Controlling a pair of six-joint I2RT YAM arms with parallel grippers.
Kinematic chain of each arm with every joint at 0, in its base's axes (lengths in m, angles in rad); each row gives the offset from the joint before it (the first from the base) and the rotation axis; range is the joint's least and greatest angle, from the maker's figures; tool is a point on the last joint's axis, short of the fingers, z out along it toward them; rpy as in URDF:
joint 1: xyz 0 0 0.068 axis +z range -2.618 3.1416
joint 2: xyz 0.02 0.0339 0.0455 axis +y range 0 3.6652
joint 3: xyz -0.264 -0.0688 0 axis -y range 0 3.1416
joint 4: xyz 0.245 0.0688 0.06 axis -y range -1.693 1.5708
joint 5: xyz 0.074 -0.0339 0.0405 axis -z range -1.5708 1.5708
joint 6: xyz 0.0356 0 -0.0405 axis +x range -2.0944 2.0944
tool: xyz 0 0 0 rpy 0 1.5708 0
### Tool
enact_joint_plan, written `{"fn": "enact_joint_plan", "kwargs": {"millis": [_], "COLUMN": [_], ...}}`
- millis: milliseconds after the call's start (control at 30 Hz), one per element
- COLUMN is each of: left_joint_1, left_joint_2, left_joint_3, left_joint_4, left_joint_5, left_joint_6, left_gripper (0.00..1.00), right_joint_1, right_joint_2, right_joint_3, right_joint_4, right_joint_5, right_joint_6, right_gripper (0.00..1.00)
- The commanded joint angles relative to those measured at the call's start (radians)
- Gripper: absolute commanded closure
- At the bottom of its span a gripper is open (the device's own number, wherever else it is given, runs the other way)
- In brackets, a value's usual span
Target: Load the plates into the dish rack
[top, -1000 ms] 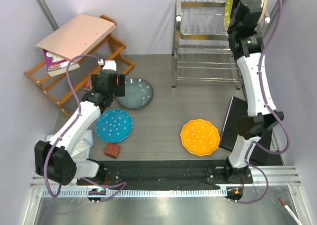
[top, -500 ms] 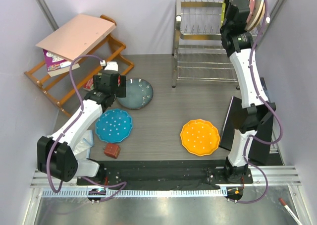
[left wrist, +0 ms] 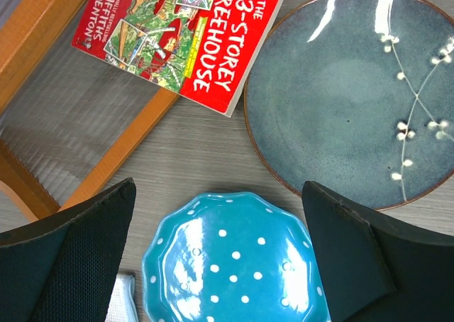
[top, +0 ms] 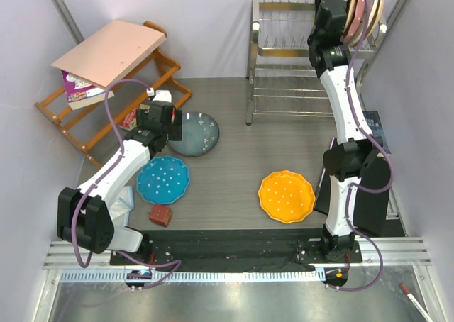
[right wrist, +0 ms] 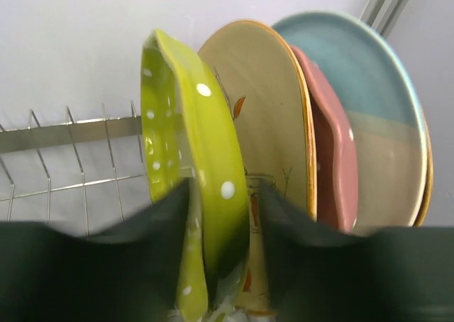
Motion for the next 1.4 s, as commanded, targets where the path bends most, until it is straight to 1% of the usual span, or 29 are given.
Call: {"fn": "enact_joint_plan", "kwargs": {"millis": [0,67,200,300,367,400,433,467,500,533,567,600,633,667,700,733,767,800,833,867,900,933,1000,1033,1100,1133,1233,1367], "left_joint_1": [-0.002,-0.002,-0.002,-0.002,-0.002,-0.004,-0.015,-0.022,-0.038,-0.076,-0.097,-0.122,-0.175,-0.202,-0.228,-0.275,-0.295,-0.33,-0.347,-0.364,-0.398,-0.413,-0.455,-0.467,-0.499,-0.509,-0.541,-0.578], "left_joint_2": [0.005,0.005,0.007,0.002,-0.007,-0.01,-0.016,-0.019,-0.019,-0.018,-0.009,0.002,0.014,0.046,0.063,0.089,0.132,0.16,0.184,0.235,0.26,0.281,0.347,0.369,0.415,0.425,0.465,0.537], "left_joint_3": [0.022,0.024,0.018,0.037,0.062,0.074,0.082,0.085,0.079,0.071,0.061,0.042,0.033,0.025,0.022,0.027,0.027,0.043,0.054,0.068,0.082,0.112,0.145,0.178,0.203,0.221,0.244,0.304], "left_joint_4": [0.037,0.034,0.025,-0.004,-0.036,-0.049,-0.059,-0.064,-0.053,-0.04,-0.011,0.0,0.017,0.022,0.022,0.023,0.025,0.028,0.028,0.029,0.029,0.025,0.011,-0.006,-0.02,-0.029,-0.035,-0.061], "left_joint_5": [0.0,0.006,0.012,0.098,0.254,0.356,0.524,0.625,0.693,0.739,0.834,0.853,0.859,0.87,0.867,0.867,0.867,0.873,0.873,0.871,0.868,0.868,0.867,0.867,0.862,0.862,0.853,0.812], "left_joint_6": [0.011,0.017,0.015,0.047,0.035,0.029,0.002,-0.003,-0.009,-0.021,-0.031,-0.032,-0.031,-0.016,-0.012,-0.011,-0.014,-0.017,-0.018,-0.02,-0.012,-0.009,-0.006,-0.008,-0.006,-0.006,-0.006,-0.006], "left_gripper": [0.01,0.01,0.0,0.0,0.01,0.0,0.0,0.06,0.08,0.09,0.11,0.11,0.11,0.13,0.13,0.14,0.17,0.19,0.2,0.22,0.24,0.25,0.27,0.27,0.27,0.27,0.28,0.28], "right_joint_1": [0.0,0.005,0.046,0.088,0.106,0.118,0.126,0.132,0.141,0.143,0.142,0.143,0.143,0.145,0.143,0.143,0.143,0.142,0.14,0.137,0.132,0.129,0.116,0.109,0.077,0.06,0.017,0.008], "right_joint_2": [-0.035,-0.066,-0.128,-0.179,-0.228,-0.251,-0.276,-0.337,-0.374,-0.415,-0.517,-0.567,-0.625,-0.673,-0.763,-0.8,-0.835,-0.913,-0.946,-0.983,-1.035,-1.061,-1.095,-1.125,-1.158,-1.191,-1.225,-1.233], "right_joint_3": [0.041,0.016,-0.013,-0.022,-0.033,-0.042,-0.074,-0.103,-0.142,-0.247,-0.313,-0.388,-0.548,-0.62,-0.681,-0.79,-0.839,-0.89,-0.983,-1.025,-1.089,-1.114,-1.163,-1.177,-1.232,-1.254,-1.321,-1.355], "right_joint_4": [0.104,0.121,0.139,0.15,0.164,0.167,0.168,0.17,0.168,0.162,0.127,0.113,0.103,0.068,0.037,-0.03,-0.061,-0.084,-0.126,-0.15,-0.178,-0.239,-0.311,-0.365,-0.399,-0.416,-0.428,-0.424], "right_joint_5": [-0.008,-0.023,-0.038,-0.032,-0.011,0.0,0.009,0.023,0.047,0.051,0.048,0.016,0.011,0.015,0.003,-0.011,-0.03,-0.046,-0.093,-0.127,-0.165,-0.255,-0.364,-0.452,-0.527,-0.588,-0.61,-0.61], "right_joint_6": [-0.003,0.002,-0.03,-0.07,-0.096,-0.101,-0.105,-0.105,-0.087,-0.07,-0.05,-0.018,-0.003,0.028,0.084,0.114,0.137,0.157,0.19,0.198,0.2,0.206,0.217,0.241,0.27,0.292,0.344,0.364], "right_gripper": [0.39,0.34,0.31,0.31,0.3,0.3,0.31,0.31,0.31,0.31,0.31,0.31,0.3,0.3,0.3,0.3,0.3,0.3,0.3,0.29,0.24,0.16,0.15,0.14,0.12,0.12,0.11,0.11]}}
